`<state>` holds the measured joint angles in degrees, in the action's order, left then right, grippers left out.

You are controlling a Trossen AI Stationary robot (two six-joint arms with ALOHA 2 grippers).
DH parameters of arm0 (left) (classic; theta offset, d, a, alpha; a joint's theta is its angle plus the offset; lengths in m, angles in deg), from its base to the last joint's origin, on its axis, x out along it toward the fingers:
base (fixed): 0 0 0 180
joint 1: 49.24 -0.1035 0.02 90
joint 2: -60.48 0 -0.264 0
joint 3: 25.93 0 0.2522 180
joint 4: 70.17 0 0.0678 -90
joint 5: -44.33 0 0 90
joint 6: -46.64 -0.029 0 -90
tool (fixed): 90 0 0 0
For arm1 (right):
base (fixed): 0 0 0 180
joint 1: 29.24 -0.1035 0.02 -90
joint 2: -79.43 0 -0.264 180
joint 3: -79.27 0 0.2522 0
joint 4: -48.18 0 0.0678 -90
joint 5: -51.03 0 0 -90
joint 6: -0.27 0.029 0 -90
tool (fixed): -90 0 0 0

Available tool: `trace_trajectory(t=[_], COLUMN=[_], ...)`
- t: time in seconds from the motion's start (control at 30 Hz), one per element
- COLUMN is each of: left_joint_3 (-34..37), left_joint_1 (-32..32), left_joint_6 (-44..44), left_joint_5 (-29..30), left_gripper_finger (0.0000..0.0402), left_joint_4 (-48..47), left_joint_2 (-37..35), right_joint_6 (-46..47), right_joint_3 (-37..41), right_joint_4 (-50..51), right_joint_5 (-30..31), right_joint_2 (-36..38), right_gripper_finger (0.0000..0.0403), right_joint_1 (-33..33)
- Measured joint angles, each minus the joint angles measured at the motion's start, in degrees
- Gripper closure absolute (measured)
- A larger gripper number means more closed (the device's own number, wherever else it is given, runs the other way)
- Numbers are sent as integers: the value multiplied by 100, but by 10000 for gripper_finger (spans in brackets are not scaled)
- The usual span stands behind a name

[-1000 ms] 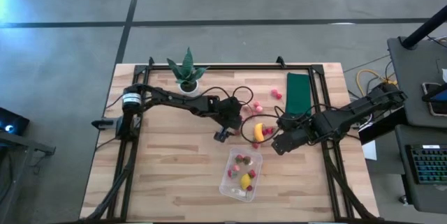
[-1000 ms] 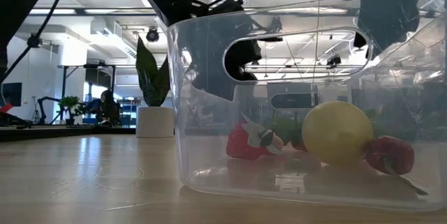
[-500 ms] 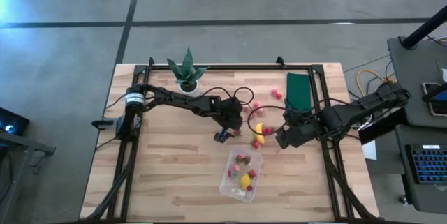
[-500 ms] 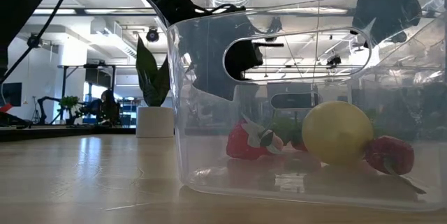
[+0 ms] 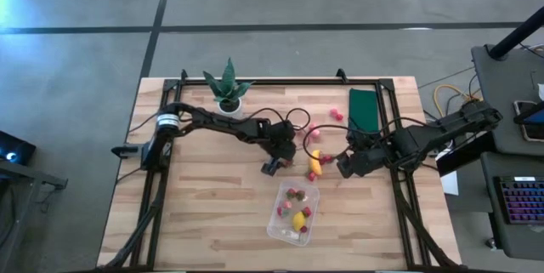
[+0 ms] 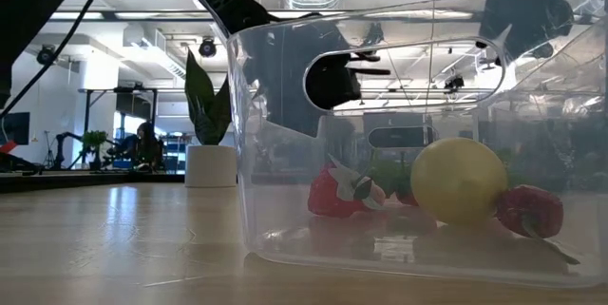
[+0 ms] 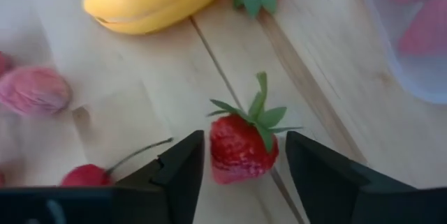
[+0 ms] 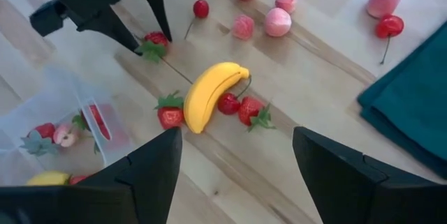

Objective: Pick and placing Produce into tupperware
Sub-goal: Put the strawberry into the transparent bin

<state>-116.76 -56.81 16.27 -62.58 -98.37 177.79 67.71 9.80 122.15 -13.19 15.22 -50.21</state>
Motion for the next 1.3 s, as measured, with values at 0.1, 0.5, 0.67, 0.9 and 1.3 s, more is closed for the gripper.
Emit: trace_trajectory(t=[0.1, 0.5, 0.67, 0.9, 1.3], left_joint_3=[-22, -18, -11, -290, -274], left_joint_1=[-7, -6, -9, 73, 1241], left_joint_6=[1, 0, 155, 1359, 2784], left_joint_5=[5, 162, 407, 80, -1030], left_gripper_finger=[235, 273, 274, 274, 274], left_joint_4=[34, 49, -39, -231, -207], left_joint_2=[-3, 4, -126, -1041, -1125], right_joint_6=[0, -3, -62, -157, -248], right_joint_3=[47, 112, 118, 118, 151], right_joint_4=[0, 2, 0, -3, 52], right_joint_5=[-5, -19, -21, -24, -26], right_joint_2=[-2, 4, 4, 7, 9], right_gripper_finger=[136, 136, 138, 139, 136], right_joint_1=[0, 0, 0, 0, 0])
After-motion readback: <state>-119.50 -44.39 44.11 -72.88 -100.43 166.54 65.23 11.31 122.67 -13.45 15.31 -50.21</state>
